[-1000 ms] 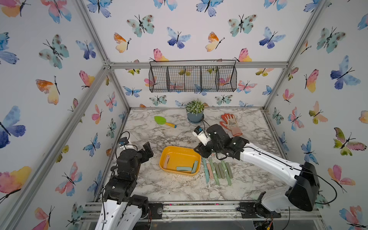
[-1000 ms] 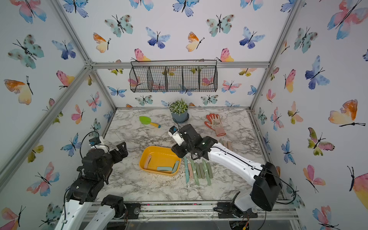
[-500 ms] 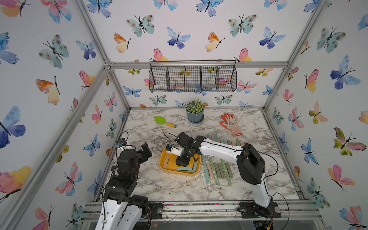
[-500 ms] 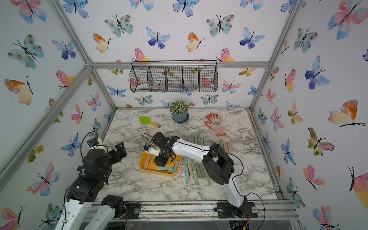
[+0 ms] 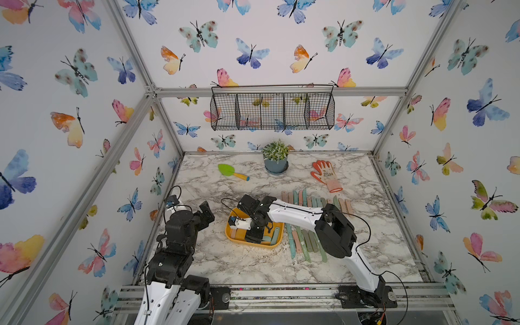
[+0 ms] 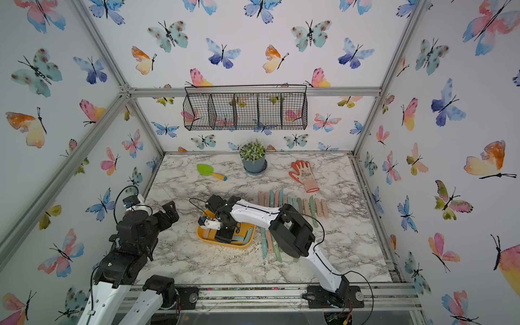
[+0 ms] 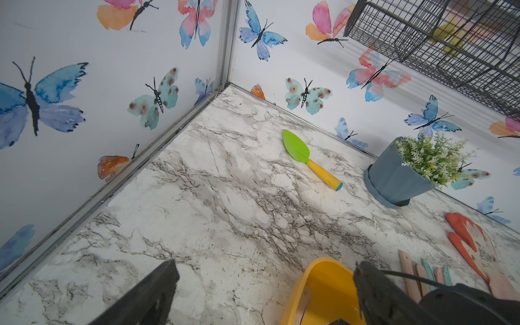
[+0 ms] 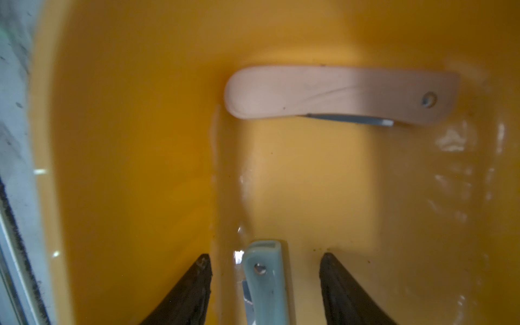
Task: Take the fruit knife out of the storage box
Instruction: Pick up the fruit knife from the storage box.
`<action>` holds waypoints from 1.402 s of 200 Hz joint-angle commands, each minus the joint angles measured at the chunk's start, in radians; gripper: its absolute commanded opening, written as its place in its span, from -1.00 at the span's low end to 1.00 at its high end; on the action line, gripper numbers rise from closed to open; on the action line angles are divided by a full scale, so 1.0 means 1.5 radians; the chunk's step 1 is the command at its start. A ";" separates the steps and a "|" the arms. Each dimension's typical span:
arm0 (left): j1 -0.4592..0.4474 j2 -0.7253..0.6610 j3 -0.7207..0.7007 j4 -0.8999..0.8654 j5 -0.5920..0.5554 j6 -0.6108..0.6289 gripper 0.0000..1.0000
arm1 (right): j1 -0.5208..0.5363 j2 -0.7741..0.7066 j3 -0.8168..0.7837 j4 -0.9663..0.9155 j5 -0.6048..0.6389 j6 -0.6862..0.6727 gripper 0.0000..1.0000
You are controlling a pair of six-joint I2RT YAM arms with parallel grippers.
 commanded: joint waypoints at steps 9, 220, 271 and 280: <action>0.003 -0.001 0.019 -0.002 -0.009 -0.003 0.97 | 0.009 0.035 0.023 -0.041 0.078 0.008 0.29; 0.003 -0.002 0.019 -0.002 -0.007 -0.001 0.97 | 0.005 -0.040 0.023 -0.056 0.126 0.147 0.04; 0.003 -0.003 0.018 -0.002 -0.008 -0.001 0.97 | 0.005 -0.009 0.039 -0.072 0.157 0.241 0.04; 0.003 -0.003 0.019 -0.002 -0.007 -0.001 0.97 | 0.005 -0.007 0.035 -0.070 0.158 0.248 0.05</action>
